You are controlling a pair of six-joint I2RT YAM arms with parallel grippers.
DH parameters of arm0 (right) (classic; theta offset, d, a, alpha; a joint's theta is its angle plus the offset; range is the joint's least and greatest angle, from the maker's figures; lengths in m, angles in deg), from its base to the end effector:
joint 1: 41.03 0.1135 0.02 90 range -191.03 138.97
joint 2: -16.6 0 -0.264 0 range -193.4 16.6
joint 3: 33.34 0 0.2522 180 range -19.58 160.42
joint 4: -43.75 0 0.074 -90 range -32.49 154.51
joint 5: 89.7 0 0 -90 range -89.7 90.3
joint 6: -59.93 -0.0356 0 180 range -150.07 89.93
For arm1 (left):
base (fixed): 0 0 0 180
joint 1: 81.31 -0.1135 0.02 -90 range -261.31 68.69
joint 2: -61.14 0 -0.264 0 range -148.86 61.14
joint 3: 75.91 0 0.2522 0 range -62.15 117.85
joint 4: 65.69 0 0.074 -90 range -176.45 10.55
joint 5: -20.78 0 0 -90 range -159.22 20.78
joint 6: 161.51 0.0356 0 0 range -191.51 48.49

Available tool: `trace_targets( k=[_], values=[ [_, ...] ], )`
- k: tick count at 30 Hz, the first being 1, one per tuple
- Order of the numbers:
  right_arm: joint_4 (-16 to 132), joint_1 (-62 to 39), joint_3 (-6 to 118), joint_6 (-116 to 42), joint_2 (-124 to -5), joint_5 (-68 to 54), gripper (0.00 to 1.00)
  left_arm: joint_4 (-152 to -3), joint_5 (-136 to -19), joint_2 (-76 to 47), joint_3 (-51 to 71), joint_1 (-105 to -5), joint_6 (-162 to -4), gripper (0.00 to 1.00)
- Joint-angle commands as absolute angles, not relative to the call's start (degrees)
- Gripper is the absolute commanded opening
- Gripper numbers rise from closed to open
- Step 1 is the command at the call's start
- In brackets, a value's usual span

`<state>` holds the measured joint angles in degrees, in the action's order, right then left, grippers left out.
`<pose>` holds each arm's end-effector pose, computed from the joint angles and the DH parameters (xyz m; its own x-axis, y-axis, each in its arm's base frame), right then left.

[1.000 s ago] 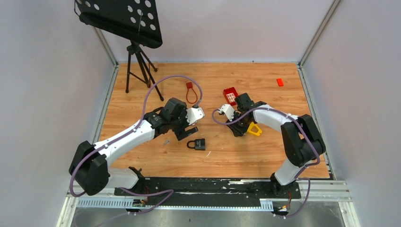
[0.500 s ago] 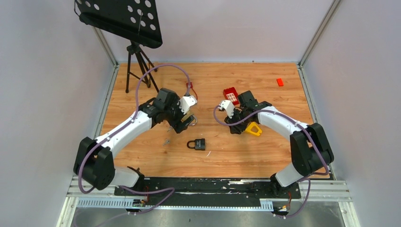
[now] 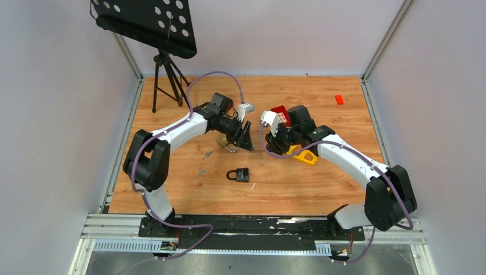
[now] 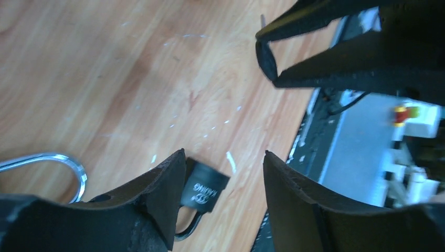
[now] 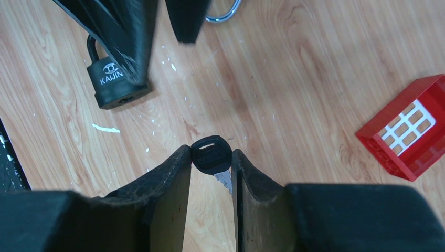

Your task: Unlock with the key

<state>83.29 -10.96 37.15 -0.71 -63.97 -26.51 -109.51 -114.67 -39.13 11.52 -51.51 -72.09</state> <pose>0.2460 0.1610 0.2492 -0.2313 -0.6396 -0.7331 -0.9334 0.3584 -0.0182 0.3062 -0.2046 0.2345 -0.7319 0.4110 -0.5436 0.6811 0.4183 -0.6009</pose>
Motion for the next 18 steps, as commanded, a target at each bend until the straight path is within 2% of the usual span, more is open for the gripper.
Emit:
trace_targets(
  k=[1,11,16,18],
  values=[
    [77.8,-9.3,36.5,-2.8,-61.7,-27.9,0.14,-99.5,-125.9,-42.0,12.6,-51.7,-87.8,0.60],
    [77.2,-8.2,36.0,-3.1,-62.9,-27.3,0.14,-83.9,-130.0,-46.3,9.2,-51.7,-104.3,0.45],
    [77.3,-8.0,36.1,-3.1,-63.3,-26.8,0.14,-84.4,-128.8,-47.4,9.2,-51.5,-104.1,0.43],
    [77.5,-8.0,36.1,-2.9,-63.7,-26.1,0.14,-85.6,-127.8,-47.4,9.1,-51.6,-102.9,0.45]
  ],
)
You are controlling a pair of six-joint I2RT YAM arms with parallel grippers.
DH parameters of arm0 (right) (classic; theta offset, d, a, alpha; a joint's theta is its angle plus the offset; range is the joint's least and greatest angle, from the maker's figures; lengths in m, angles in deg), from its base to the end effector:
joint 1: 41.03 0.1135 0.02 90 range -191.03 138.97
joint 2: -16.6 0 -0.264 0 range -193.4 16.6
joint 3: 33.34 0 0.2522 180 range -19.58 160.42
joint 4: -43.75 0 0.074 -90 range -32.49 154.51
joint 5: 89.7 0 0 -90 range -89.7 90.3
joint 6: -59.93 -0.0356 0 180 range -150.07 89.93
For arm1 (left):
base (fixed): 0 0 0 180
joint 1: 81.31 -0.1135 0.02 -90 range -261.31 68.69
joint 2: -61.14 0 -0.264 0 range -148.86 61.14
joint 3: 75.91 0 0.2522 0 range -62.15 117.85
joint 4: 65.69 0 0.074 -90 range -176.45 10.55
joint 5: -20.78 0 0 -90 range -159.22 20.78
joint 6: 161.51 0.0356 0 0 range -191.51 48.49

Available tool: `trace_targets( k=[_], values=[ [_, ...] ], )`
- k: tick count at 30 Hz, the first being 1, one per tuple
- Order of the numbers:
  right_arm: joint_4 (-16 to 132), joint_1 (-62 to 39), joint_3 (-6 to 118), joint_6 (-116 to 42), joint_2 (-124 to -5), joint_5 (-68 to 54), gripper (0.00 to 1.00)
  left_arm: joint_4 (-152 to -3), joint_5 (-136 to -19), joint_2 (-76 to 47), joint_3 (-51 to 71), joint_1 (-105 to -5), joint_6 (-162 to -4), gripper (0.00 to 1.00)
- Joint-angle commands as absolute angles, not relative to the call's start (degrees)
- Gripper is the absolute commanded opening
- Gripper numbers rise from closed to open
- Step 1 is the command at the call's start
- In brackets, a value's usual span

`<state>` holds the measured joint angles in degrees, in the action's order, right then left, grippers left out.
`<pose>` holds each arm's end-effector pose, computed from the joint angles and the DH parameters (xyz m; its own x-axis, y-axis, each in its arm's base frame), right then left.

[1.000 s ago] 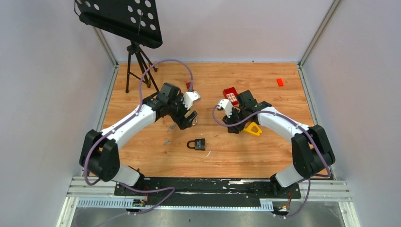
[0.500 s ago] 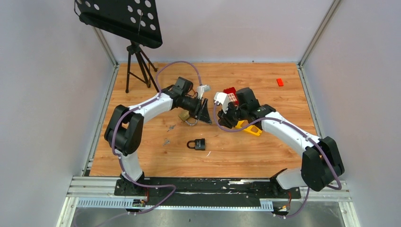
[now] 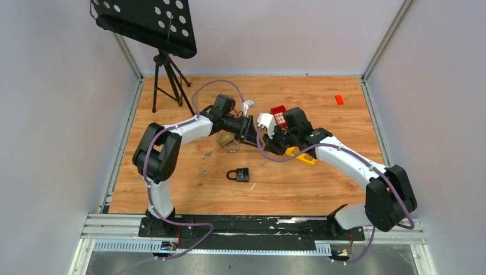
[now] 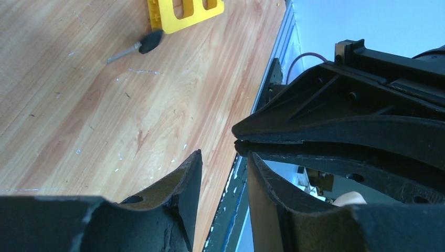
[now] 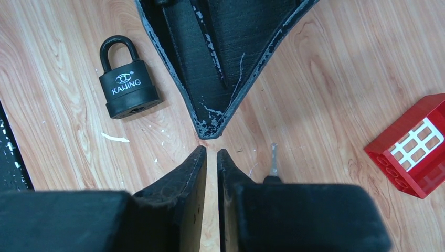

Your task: Unlock with the key

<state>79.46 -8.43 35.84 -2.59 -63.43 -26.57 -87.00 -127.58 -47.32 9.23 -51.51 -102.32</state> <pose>0.2396 0.1723 0.2493 -0.2001 -0.6166 -0.7614 -0.9409 0.3376 -0.0261 0.3330 -0.2257 0.1990 -0.9264 0.2209 -0.3049 0.3632 0.3112 -0.8782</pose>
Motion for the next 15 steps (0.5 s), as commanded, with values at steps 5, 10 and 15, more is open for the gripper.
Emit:
trace_targets(
  k=[5,10,15],
  values=[
    [78.7,-8.2,35.9,-2.4,-64.1,-20.8,0.17,-92.8,-122.9,-46.5,10.6,-51.6,-96.6,0.52],
    [81.6,-9.0,36.5,-0.5,-66.1,-16.0,0.36,-99.5,-117.0,-43.6,11.4,-51.9,-89.7,0.56],
    [83.4,-10.1,37.6,1.9,-70.8,-14.0,0.47,-104.7,-111.6,-39.9,11.0,-52.5,-82.5,0.60]
  ],
)
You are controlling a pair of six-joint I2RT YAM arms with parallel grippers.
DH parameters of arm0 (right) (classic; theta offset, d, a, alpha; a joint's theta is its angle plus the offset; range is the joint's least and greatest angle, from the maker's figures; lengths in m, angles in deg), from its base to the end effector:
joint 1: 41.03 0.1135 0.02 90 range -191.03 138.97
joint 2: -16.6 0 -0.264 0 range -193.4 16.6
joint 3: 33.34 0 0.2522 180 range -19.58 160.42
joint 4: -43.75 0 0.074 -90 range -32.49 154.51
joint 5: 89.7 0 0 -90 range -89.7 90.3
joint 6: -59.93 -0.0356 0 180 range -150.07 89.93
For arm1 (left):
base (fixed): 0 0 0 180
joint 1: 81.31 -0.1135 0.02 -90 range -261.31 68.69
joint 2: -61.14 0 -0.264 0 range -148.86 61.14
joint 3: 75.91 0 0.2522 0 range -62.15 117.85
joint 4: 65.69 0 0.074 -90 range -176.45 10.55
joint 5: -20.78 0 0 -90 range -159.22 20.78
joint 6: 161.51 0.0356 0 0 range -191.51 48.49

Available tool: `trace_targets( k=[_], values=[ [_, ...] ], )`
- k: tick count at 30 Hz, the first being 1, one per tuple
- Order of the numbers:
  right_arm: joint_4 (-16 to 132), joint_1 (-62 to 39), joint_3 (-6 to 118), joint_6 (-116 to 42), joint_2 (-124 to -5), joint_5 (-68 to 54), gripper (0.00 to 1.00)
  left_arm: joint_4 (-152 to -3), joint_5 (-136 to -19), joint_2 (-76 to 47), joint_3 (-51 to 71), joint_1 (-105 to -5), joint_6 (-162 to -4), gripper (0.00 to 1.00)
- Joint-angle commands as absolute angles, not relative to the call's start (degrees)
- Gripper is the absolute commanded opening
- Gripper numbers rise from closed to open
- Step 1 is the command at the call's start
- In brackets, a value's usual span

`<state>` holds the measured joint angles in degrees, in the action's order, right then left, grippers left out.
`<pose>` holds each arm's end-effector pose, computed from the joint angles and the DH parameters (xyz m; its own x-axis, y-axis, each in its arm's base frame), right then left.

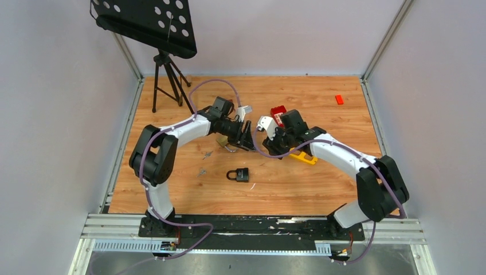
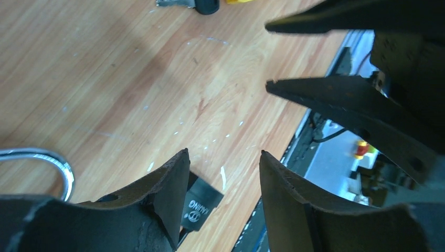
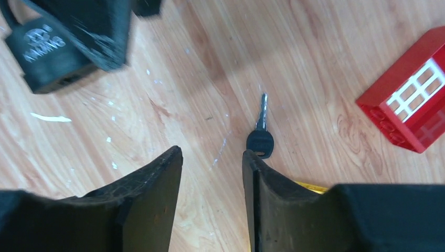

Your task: Unlock with the key

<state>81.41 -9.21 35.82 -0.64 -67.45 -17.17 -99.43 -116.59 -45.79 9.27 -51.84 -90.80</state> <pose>0.2510 0.1683 0.2256 -0.2642 -0.7155 -0.6467 -0.9046 0.4164 -0.0912 0.3238 -0.2131 0.1918 -0.9071 0.2556 -0.3345 0.4200 0.4969 -0.7594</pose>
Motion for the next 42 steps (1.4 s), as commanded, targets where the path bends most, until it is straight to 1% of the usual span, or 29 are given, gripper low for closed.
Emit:
trace_targets(
  k=[1,3,5,10,15,22,26,35,38,42],
  values=[
    [83.9,-10.4,38.3,2.4,-72.0,-13.8,0.52,-105.9,-111.1,-39.2,11.2,-52.6,-81.2,0.61],
    [84.5,-11.1,39.7,2.7,-74.5,-13.7,0.57,-107.9,-110.2,-37.9,11.4,-52.7,-78.3,0.63],
    [85.2,-11.9,41.3,2.6,-77.1,-13.7,0.59,-109.7,-109.2,-36.9,11.5,-52.8,-76.4,0.65],
    [87.5,-13.2,45.8,-0.8,-81.9,-13.6,0.61,-111.7,-107.8,-35.6,11.5,-52.9,-73.7,0.67],
    [88.6,-13.2,48.2,-3.8,-84.5,-12.0,0.61,-111.7,-108.1,-36.1,11.7,-52.9,-73.5,0.67],
    [88.6,-13.2,47.8,-5.2,-86.4,-10.7,0.55,-111.5,-108.9,-36.4,11.6,-52.9,-73.3,0.68],
    [88.3,-13.2,47.8,-6.2,-87.5,-9.3,0.54,-111.4,-109.3,-36.1,11.4,-52.9,-73.2,0.68],
    [87.8,-13.2,47.7,-7.5,-89.2,-6.9,0.46,-111.2,-109.3,-35.3,11.1,-52.9,-72.9,0.68],
    [87.8,-13.1,47.3,-7.7,-89.2,-6.3,0.41,-111.3,-109.1,-34.9,10.9,-53.0,-72.9,0.68],
    [87.1,-13.2,46.0,-7.6,-88.5,-5.6,0.31,-111.1,-108.7,-34.5,10.8,-53.0,-72.8,0.68]
  ],
)
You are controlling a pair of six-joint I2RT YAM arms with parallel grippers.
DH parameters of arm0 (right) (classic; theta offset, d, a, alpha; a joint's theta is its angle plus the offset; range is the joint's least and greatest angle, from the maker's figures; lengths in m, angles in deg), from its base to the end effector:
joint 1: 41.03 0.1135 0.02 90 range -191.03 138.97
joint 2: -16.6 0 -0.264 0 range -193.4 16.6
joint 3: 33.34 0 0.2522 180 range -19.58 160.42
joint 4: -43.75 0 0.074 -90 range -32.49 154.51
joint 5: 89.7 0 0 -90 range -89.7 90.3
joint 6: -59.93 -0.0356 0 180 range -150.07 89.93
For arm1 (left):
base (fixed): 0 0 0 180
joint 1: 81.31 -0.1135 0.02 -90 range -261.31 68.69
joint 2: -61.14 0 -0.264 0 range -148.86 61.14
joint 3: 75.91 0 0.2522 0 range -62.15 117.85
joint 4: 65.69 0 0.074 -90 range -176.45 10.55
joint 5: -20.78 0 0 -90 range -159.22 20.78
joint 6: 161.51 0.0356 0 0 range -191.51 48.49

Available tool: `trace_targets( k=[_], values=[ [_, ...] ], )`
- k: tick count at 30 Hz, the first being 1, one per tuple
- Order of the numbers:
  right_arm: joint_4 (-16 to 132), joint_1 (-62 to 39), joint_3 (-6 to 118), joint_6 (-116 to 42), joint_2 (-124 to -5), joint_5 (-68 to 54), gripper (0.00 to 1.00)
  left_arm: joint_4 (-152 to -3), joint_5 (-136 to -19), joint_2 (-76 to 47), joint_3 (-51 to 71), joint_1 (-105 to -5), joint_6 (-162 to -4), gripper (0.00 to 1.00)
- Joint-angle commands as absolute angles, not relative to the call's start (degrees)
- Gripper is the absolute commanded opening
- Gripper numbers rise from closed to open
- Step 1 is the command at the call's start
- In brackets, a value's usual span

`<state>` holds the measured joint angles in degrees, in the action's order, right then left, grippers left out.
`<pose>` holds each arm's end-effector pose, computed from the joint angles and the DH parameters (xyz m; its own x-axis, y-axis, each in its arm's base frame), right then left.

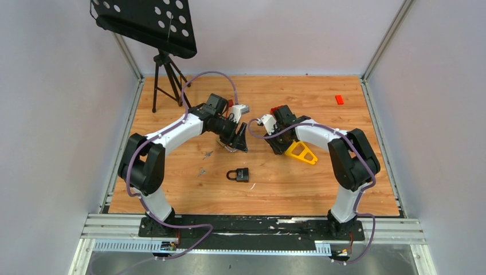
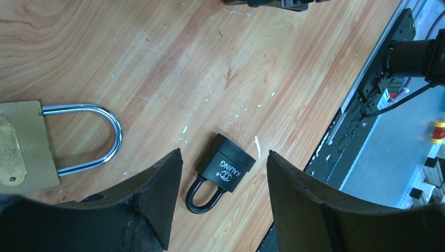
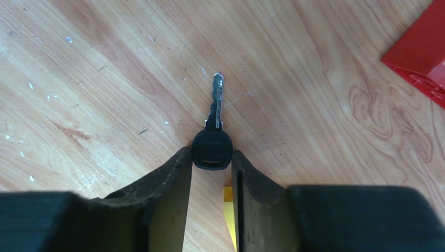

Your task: Unlock with the key

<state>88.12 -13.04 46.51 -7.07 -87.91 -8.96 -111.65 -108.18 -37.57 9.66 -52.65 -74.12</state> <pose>0.3103 0.1714 0.1619 -0.5581 -0.7334 -0.3881 -0.7954 0.6061 -0.0015 0.3032 -0.1912 0.2299 -0.7820 0.3871 -0.4884 0.6213 0.5456 -0.5624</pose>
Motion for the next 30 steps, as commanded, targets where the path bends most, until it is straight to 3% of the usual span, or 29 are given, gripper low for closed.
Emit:
trace_targets(
  k=[1,9,30],
  values=[
    [87.0,-13.2,46.0,-7.5,-88.5,-5.3,0.29,-111.2,-108.7,-34.5,10.8,-53.1,-72.7,0.68],
    [86.1,-13.2,46.5,-6.4,-85.9,-5.9,0.13,-111.0,-108.4,-34.5,10.5,-53.5,-72.6,0.68],
    [84.7,-13.3,42.7,-2.8,-75.8,-22.6,0.11,-110.3,-113.2,-44.2,15.6,-53.8,-77.7,0.68]
  ],
)
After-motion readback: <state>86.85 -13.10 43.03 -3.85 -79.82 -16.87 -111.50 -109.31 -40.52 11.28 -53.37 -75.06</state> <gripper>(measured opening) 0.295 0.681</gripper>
